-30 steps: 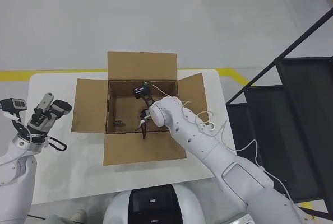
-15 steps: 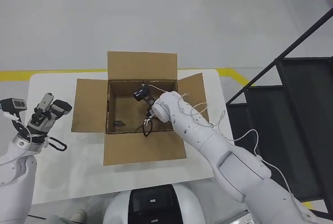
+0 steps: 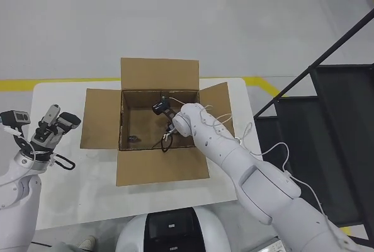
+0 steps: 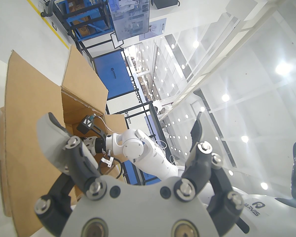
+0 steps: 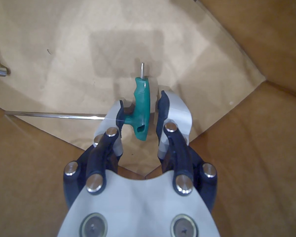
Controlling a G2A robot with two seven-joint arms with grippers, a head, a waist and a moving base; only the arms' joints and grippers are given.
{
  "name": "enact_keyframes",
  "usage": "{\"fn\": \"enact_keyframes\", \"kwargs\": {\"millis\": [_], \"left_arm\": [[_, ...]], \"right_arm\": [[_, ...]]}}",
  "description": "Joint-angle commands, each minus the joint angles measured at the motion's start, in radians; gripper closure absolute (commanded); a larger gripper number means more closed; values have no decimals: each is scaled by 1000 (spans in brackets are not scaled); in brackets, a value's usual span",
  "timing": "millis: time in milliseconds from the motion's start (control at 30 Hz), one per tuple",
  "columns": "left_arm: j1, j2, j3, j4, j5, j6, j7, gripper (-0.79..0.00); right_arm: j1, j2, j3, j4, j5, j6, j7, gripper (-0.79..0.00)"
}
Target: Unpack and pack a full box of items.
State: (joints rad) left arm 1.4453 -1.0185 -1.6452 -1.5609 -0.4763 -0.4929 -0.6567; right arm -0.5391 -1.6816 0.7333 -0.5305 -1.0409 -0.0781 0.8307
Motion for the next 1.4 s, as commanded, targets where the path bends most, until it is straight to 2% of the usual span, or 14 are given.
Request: {"fn": "enact_keyframes", "kwargs": {"millis": [0,33,133,533,800,1067,1367], "left_arm": [[0,0,0,0,0,0,0,-785],[0,0,0,0,0,0,0,-785],[0,0,0,0,0,0,0,-785],[0,0,0,0,0,0,0,-785],[0,0,0,0,0,0,0,-785],[0,0,0,0,0,0,0,-785],[0,0,0,0,0,0,0,-785]], "right_arm": [[6,-6,-2,17,5,-3,-6,-354],[8,-9,-2,26,8,-3,-9,-332],[17,-18,-3,49,20,-9,-19,0],[47,-32,13,83,36,3,-80,0],[51,-15,38,10,8,47,-90,0],[-1,35,115,-193,-26,82,-57,0],[-186,123,265,-601,-162,126,64,0]]}}
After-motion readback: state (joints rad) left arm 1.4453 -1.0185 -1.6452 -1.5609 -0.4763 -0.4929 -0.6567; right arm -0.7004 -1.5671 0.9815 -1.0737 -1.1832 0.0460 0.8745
